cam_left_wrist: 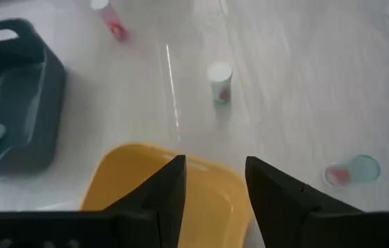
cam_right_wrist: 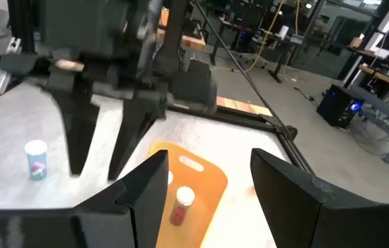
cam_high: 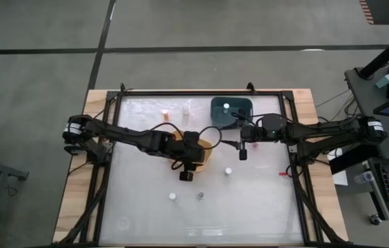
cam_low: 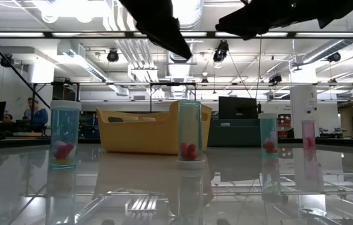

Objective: Pick and place medicine bottles into bin by pill shape (circle, oval)
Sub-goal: Put the white pill bottle into the blue bin

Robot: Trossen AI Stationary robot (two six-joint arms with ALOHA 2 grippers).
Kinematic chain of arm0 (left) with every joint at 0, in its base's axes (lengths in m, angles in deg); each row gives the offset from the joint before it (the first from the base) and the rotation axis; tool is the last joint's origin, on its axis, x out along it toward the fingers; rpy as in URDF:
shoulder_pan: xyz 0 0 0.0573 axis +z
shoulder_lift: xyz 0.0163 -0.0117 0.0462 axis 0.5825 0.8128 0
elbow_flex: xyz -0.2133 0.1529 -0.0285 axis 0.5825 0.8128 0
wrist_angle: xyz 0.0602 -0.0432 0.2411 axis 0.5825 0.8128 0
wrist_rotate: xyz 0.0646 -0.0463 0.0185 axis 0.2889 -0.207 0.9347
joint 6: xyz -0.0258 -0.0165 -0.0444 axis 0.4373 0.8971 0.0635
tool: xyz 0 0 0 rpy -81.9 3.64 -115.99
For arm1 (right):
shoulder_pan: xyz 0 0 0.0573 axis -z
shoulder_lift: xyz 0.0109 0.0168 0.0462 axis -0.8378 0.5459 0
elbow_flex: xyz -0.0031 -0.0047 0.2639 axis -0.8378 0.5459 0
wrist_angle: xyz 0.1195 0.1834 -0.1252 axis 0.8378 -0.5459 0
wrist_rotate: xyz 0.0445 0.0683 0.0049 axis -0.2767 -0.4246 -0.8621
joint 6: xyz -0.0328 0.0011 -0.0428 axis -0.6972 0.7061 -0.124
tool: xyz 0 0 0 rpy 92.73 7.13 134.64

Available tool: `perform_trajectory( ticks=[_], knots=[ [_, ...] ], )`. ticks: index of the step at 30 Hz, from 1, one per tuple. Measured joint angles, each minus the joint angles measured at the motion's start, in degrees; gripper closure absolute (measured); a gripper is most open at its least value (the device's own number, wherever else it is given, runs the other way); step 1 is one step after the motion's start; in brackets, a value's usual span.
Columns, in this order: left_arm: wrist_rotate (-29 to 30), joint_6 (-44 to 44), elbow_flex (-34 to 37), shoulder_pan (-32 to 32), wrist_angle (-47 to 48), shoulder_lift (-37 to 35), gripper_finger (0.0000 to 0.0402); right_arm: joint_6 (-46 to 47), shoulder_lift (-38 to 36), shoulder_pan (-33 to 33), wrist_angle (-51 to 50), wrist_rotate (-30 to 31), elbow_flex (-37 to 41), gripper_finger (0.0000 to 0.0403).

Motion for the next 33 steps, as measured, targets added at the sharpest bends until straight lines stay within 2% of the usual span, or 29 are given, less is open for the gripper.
perform_trajectory(
  ticks=[5,18,24,30,33],
  knots=[
    [-0.02,-0.02,6.69,-0.12,-1.64,-7.32,0.0267,0.33,0.0,0.0,-1.0,2.84,0.0,0.0204],
    [1.71,-11.45,28.43,1.66,-23.55,-29.71,0.0267,13.82,3.54,0.0,-1.07,4.16,-0.02,0.0204],
    [4.2,-11.52,35.04,3.83,-28.14,-37.08,0.0267,18.78,7.76,0.07,2.26,10.69,-0.35,0.0204],
    [4.71,-12.6,42.24,3.97,-32.19,-42.37,0.0267,19.53,13.17,0.24,0.59,11.48,-6.51,0.0204],
    [6.72,-13.09,43.18,4.14,-33.81,-44.92,0.0267,18.39,16.19,0.28,-4.55,11.53,-11.55,0.0204]
  ],
)
